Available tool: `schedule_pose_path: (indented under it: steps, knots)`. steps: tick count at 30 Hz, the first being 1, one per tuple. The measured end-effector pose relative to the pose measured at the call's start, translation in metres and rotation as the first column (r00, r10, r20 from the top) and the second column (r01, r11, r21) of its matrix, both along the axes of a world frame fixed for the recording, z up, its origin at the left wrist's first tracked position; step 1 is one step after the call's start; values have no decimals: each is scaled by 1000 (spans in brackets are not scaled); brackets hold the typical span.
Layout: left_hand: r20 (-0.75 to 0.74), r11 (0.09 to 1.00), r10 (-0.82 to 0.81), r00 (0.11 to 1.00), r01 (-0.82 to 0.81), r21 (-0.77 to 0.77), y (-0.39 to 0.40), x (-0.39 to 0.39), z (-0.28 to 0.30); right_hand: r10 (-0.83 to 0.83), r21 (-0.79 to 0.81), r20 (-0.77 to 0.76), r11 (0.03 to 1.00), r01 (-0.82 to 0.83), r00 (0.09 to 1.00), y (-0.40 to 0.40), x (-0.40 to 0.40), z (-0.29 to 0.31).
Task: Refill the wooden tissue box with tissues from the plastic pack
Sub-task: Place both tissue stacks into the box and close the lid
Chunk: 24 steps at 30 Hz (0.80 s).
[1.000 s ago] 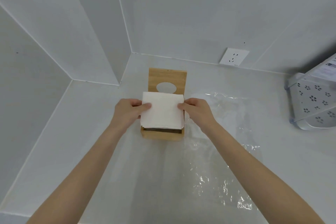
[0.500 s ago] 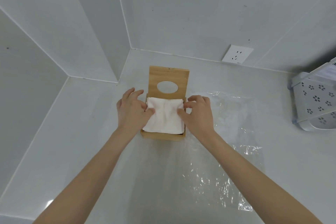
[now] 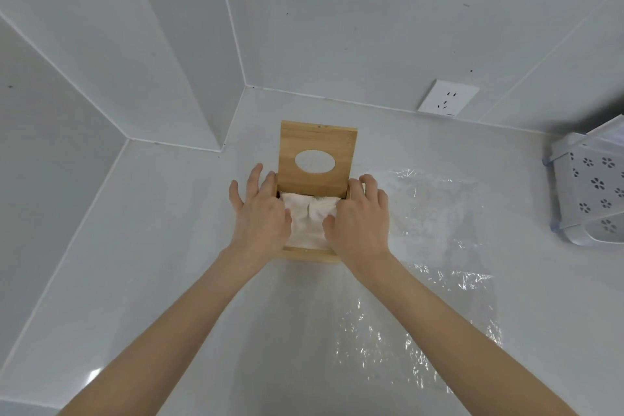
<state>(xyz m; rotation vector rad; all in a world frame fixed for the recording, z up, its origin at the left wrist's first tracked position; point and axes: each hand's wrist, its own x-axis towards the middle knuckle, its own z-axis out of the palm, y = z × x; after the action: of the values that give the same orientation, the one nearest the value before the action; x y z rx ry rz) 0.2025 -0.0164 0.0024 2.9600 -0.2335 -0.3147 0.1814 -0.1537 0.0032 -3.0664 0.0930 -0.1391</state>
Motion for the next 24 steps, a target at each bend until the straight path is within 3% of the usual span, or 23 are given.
schedule_pose_path:
  steps: [7, 10, 13, 16, 19, 24]
  knots:
    - [-17, 993, -7, 1000, 9, 115, -6, 11, -7, -44, -114, -7, 993, 42, 999, 3, 5, -16]
    - [76, 986, -10, 997, -3, 167, -3, 12, -9, -49, -111, 17, 993, 50, 999, -3, 4, -17]
    - [306, 994, -21, 952, -14, 110, 3, 8, -10, -13, 6, 219, 1000, 12, 976, -18, 4, -14]
    - [462, 999, -20, 887, 33, -19, 6, 4, -11, 196, 1, 422, 976, -217, 885, -25, 0, -11]
    - [418, 995, -88, 904, 97, -1, 5, -2, -12, 395, -151, 251, 918, -367, 884, -17, -8, -15]
    - [263, 995, -69, 962, 49, 82, 3, -6, -18, 310, -296, -82, 900, -320, 947, 3, -14, -15]
